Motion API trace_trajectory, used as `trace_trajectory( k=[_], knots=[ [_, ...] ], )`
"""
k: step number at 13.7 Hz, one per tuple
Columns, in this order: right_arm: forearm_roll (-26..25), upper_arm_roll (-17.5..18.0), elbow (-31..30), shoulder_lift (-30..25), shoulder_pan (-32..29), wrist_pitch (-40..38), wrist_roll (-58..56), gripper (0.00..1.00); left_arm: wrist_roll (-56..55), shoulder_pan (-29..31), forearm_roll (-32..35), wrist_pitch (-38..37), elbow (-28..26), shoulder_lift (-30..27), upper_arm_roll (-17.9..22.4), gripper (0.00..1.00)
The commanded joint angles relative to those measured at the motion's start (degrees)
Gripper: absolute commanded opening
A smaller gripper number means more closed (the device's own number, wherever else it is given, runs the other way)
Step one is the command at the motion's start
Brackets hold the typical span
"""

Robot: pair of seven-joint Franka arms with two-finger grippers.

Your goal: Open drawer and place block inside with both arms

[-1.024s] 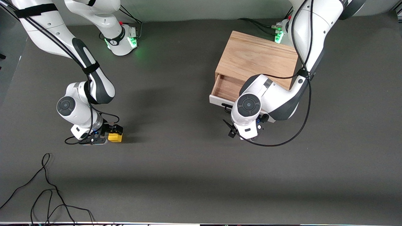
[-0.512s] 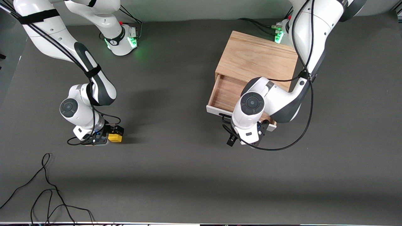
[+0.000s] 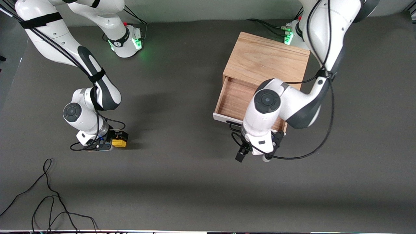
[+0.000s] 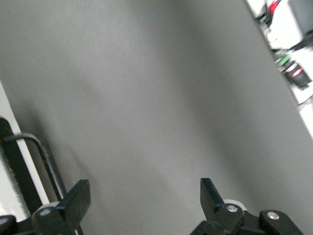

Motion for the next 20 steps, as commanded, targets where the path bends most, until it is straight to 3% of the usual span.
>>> trace_trajectory(
  k=[1, 2, 5, 7, 9, 12, 17, 20],
  knots=[
    [0.0, 0.2, 0.0, 0.0, -0.4, 1.0, 0.7, 0.87, 6.1, 1.7, 0.2, -10.2, 7.8, -0.3, -0.2, 1.00],
    [0.0, 0.2, 0.0, 0.0, -0.4, 1.0, 0.2, 0.79, 8.3, 3.2, -0.6, -13.1, 8.5, -1.3, -0.4, 1.00],
    [0.0, 0.2, 0.0, -0.4, -0.3, 0.4, 0.1, 0.41, 26.0, 10.0, -8.3, -25.1, 7.9, -7.2, -0.3, 1.00],
    [0.0, 0.2, 0.0, -1.0, 0.0, 0.1, 1.0, 0.25, 37.1, 15.7, -13.1, -31.0, 5.6, -11.2, -0.3, 1.00],
    [0.0, 0.3, 0.8, -3.4, 0.4, -3.8, 1.1, 0.22, 47.1, 19.5, -13.5, -32.2, -0.6, -16.8, -0.3, 1.00],
    [0.0, 0.8, 5.9, -9.2, 1.7, -18.9, 1.4, 0.22, 58.7, 24.8, -14.3, -33.3, -5.9, -21.9, -0.3, 1.00],
    [0.1, 0.9, 24.0, -10.3, 10.3, -44.6, 14.9, 0.22, 77.7, 31.6, -17.7, -35.8, -13.4, -30.4, 0.2, 1.00],
    [3.7, 0.9, 36.7, -9.5, 15.9, -56.2, 22.8, 0.22, 90.7, 33.8, -17.5, -34.8, -18.0, -34.3, 0.3, 1.00]
  ],
)
